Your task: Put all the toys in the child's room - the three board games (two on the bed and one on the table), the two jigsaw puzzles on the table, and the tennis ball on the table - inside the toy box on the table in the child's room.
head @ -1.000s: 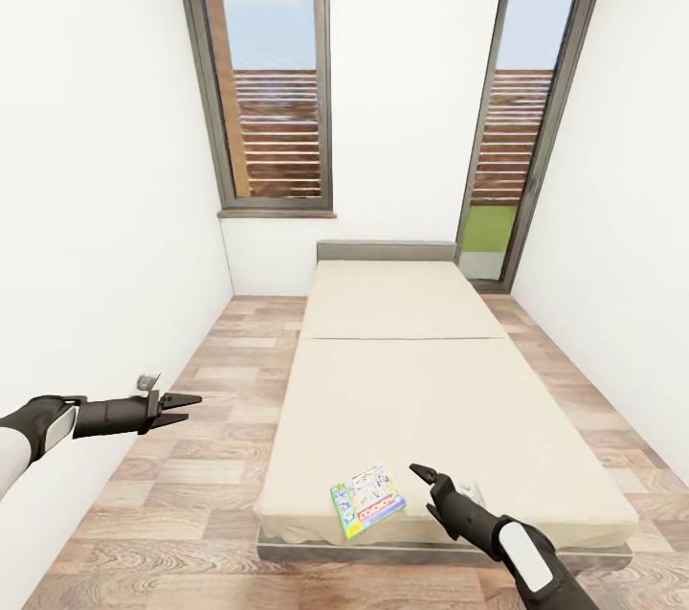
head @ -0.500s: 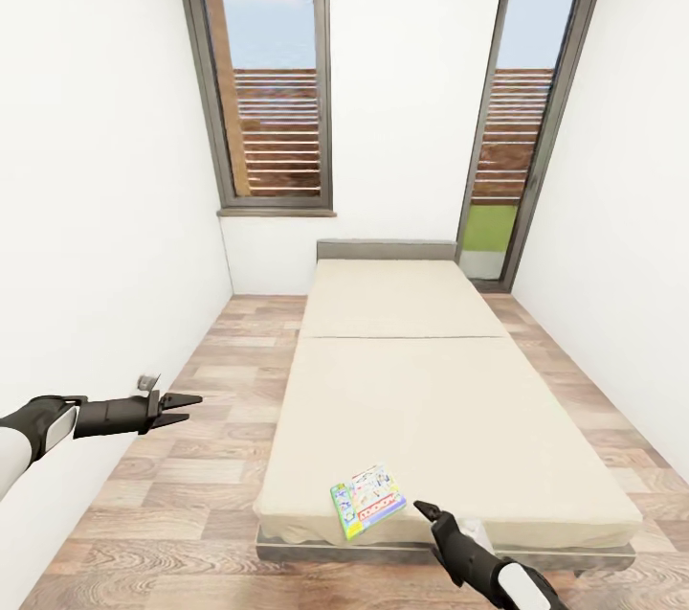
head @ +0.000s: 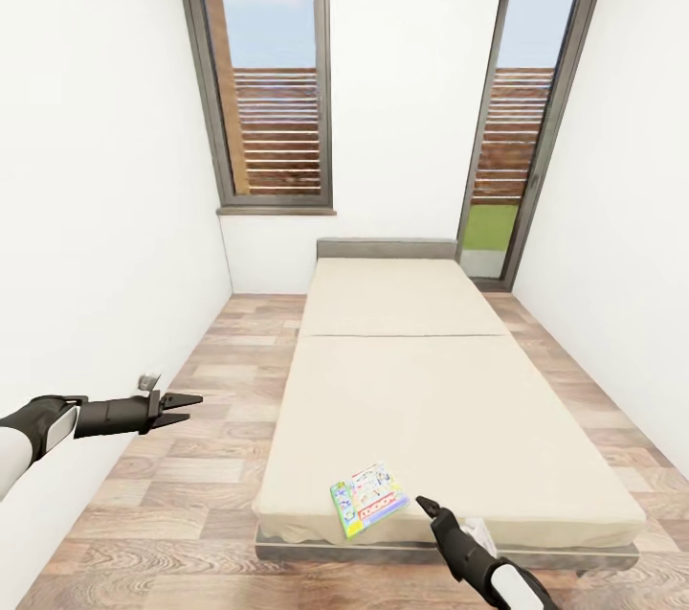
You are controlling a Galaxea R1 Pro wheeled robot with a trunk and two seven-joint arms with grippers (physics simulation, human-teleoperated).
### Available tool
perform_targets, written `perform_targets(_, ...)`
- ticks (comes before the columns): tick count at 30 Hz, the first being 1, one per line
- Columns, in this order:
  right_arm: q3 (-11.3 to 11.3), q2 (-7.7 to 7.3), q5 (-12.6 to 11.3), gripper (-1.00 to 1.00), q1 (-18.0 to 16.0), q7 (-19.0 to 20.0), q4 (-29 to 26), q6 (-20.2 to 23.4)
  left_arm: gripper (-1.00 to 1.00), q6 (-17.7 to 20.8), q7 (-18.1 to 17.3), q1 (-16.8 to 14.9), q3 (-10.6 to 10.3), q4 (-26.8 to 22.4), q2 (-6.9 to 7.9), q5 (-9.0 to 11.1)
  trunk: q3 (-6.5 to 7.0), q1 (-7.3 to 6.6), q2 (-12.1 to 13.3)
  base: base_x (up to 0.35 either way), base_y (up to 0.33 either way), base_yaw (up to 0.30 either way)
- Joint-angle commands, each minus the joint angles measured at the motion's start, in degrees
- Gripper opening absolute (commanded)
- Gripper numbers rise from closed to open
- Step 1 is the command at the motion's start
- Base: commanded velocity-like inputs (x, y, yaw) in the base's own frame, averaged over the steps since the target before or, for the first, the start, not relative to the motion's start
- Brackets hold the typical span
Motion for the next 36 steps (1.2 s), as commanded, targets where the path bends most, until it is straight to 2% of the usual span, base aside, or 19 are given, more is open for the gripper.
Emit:
perform_targets(1,-0.37,0.23,-0.35,1.0,-0.04,0.05,-0.06,0.46,1.0,0.58,-0.23,-0.06,0.52,0.01,0.01,-0.55,-0.27,0.24,-0.48,0.0,0.0,0.0)
perform_targets(8,-0.4,1.06,-1.05,1.0,-0.05,0.27,-0.07,0.86,1.0,0.69,-0.23,-0.06,0.56,0.08,-0.03,-0.45,-1.52,1.77,-3.29,0.0,0.0,0.0)
perform_targets(13,-0.38,1.67,-3.83,1.0,-0.09,0.19,-0.13,2.46,1.0,0.73,-0.32,-0.06,0.67,0.1,0.01,-0.4,-2.42,2.87,-5.29,0.0,0.0,0.0)
perform_targets(16,-0.37,2.1,-4.34,1.0,-0.08,0.16,-0.15,3.15,1.0,0.93,-0.56,-0.06,0.68,0.13,0.01,-0.43,-2.96,3.53,-6.5,0.0,0.0,0.0)
perform_targets(19,-0.41,2.38,-4.76,1.0,-0.06,0.14,-0.14,3.62,1.0,1.44,-2.85,-0.06,0.69,0.11,0.01,-0.47,-3.5,4.19,-7.7,0.0,0.0,0.0)
perform_targets(22,-0.43,2.56,-5.16,1.0,-0.06,0.35,-0.13,3.89,1.0,1.96,-8.53,-0.06,0.65,0.06,-0.02,-0.6,-4.04,4.85,-8.9,0.0,0.0,0.0)
perform_targets(25,-0.44,2.91,-6.08,1.0,-0.04,0.42,-0.15,3.98,1.0,2.28,-12.52,-0.06,0.64,-0.01,0.0,-0.65,-4.58,5.51,-10.11,0.0,0.0,0.0)
perform_targets(28,-0.39,3.44,-7.37,1.0,-0.06,0.41,-0.16,4.09,1.0,2.44,-13.5,-0.06,0.76,-0.05,0.01,-0.64,-5.11,6.17,-11.31,0.0,0.0,0.0)
perform_targets(36,-0.36,3.65,-8.73,1.0,-0.06,0.45,-0.16,4.48,1.0,2.37,-13.5,-0.06,0.74,-0.07,-0.03,-0.49,-6.55,7.92,-14.52,0.0,0.0,0.0)
